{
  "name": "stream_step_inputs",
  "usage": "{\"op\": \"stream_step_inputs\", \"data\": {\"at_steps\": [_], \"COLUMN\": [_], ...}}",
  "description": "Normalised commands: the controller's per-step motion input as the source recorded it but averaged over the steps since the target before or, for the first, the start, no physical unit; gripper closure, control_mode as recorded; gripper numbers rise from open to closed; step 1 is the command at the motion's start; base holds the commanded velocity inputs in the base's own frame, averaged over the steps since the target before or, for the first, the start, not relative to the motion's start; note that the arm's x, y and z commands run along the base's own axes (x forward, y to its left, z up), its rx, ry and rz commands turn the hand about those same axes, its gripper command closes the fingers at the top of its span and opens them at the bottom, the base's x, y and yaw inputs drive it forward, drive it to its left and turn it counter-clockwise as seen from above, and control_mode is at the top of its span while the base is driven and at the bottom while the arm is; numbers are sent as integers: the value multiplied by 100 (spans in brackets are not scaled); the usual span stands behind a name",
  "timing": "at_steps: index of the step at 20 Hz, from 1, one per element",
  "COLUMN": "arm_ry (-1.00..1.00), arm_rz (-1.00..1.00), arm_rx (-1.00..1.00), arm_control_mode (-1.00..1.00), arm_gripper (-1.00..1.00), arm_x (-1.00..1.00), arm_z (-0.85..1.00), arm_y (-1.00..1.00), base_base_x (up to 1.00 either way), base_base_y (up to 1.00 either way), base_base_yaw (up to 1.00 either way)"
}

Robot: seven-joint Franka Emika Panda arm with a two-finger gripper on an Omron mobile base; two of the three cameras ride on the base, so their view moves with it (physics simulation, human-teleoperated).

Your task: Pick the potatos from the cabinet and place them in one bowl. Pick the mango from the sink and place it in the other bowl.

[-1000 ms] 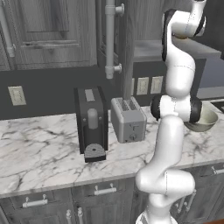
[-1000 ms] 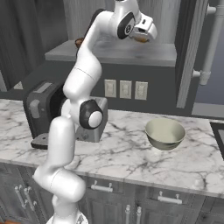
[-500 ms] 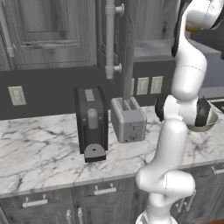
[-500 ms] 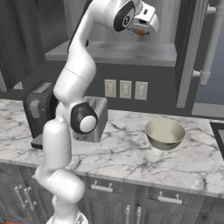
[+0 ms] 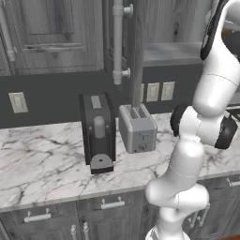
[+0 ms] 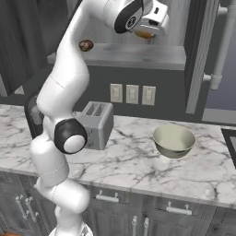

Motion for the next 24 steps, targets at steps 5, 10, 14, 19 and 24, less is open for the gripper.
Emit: {"op": "stream_step_inputs", "data": {"at_steps": [5, 10, 14, 19, 24], "arm_ry": [-12, -7, -4, -2, -1], "arm_rz": [9, 10, 10, 9, 8], "arm_rx": [-9, -9, -8, -7, -3], "arm_control_mode": [-100, -100, -100, -100, -100], "arm_gripper": [100, 100, 100, 100, 100], "arm_x": [-80, -68, -56, -44, -28], "arm_z": [-63, -71, -67, -66, -57], "arm_y": [27, 30, 29, 26, 15], "base_base_x": [0, 0, 0, 0, 0], "base_base_y": [0, 0, 0, 0, 0], "base_base_yaw": [0, 0, 0, 0, 0]}}
